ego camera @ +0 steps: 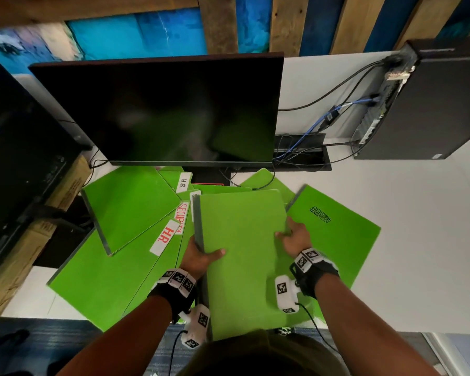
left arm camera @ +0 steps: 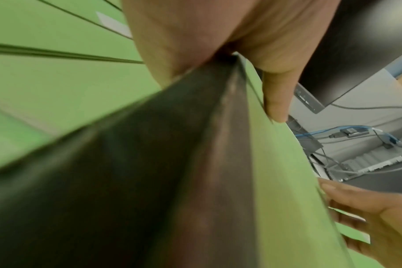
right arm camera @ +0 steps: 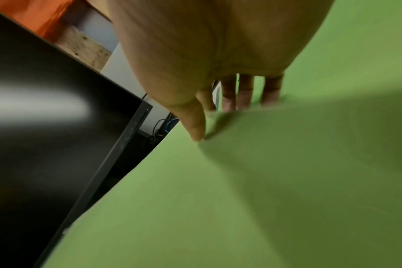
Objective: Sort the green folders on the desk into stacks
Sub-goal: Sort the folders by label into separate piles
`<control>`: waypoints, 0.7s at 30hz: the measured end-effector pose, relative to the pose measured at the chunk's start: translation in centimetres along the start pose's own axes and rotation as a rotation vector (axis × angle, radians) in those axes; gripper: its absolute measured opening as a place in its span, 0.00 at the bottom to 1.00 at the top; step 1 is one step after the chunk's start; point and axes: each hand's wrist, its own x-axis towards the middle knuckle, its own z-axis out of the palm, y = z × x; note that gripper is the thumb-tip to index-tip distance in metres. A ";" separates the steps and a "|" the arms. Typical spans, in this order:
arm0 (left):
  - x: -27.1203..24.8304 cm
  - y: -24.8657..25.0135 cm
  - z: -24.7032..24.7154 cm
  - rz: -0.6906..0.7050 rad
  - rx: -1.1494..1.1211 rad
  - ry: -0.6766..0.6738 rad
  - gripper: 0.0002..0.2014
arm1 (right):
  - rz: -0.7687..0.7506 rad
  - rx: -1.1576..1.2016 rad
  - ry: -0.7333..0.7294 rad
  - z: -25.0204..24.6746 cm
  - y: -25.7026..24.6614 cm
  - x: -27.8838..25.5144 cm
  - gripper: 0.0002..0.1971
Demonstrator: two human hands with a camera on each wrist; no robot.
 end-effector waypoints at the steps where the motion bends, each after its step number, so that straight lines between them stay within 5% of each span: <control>1: -0.2 -0.2 -0.1 -0.015 -0.026 0.006 0.36 | 0.010 -0.125 -0.012 0.3 0.3 0.0 0.34; 7: 0.0 -0.2 -0.3 -0.030 -0.107 -0.016 0.33 | 0.058 -0.088 -0.174 0.4 0.2 0.6 0.37; 10: 0.5 0.3 -1.1 0.012 -0.113 0.004 0.31 | 0.055 0.006 -0.195 -0.9 0.0 1.6 0.26; 16: 2.9 1.6 -6.0 0.007 -0.119 0.088 0.25 | 0.541 -0.153 0.340 -5.8 5.2 1.6 0.39; 21: 3.6 1.8 -8.6 -0.096 -0.104 0.119 0.18 | 0.646 -0.027 0.452 -7.2 6.7 1.3 0.49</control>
